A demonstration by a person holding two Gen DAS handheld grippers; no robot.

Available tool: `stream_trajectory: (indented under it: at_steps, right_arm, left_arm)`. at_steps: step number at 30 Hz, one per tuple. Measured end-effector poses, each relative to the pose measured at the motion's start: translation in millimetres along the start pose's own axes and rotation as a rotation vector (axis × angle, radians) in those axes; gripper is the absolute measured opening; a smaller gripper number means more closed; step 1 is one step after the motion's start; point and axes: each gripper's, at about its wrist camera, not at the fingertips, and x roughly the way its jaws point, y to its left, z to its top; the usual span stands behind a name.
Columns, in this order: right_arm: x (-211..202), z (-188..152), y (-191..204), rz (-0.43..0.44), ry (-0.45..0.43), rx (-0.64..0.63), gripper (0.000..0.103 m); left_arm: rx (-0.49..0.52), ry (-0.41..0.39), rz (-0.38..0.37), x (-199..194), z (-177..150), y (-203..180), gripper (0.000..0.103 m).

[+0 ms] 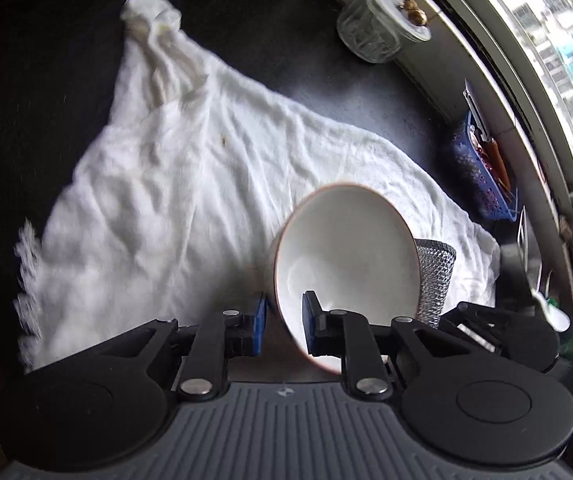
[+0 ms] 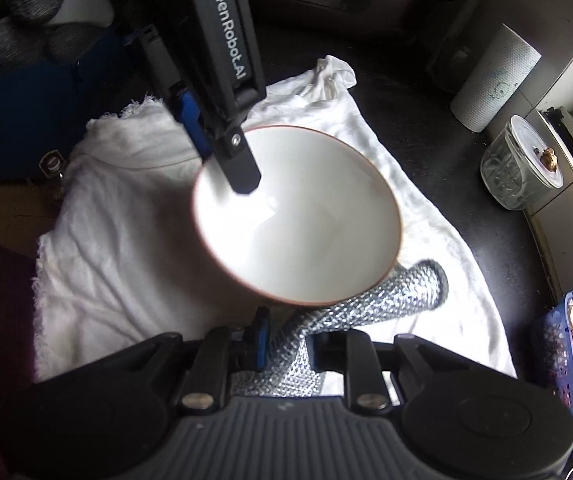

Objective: Clean bowl

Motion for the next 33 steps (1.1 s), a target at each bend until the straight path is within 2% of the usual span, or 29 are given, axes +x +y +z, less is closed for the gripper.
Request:
stream_trajectory:
  at_steps: [6,7,16,22,24,27,33]
  right_arm:
    - [-3,-1,11,0.014,-0.013,-0.008,0.02]
    - [-3,-2,11,0.017,-0.015,-0.005,0.02]
    - [-6,0,-23,-0.033,-0.025,0.036,0.019]
    - [-2,4,-39,-0.051,-0.017,0.036,0.019]
    - [0,5,-38,-0.047,-0.011,0.026,0.019]
    - [4,5,-33,-0.033,-0.002,0.02,0.019]
    - [8,4,-14,-0.004,0.009,0.013,0.022]
  left_arm:
    - [-0.056,-0.014,-0.005,2,-13,-7,0.019]
    - [-0.04,-0.017,0.004,2,-12,-9,0.019]
    - [0.221,-0.043,0.146,-4,17,-26,0.022]
    - [0.378,-0.041,0.135,0,48,-30,0.022]
    - [0.376,-0.026,0.108,1,48,-28,0.012]
    - [0.321,-0.028,0.097,1,43,-21,0.011]
    - [0.119,-0.035,0.067,-3,22,-7,0.011]
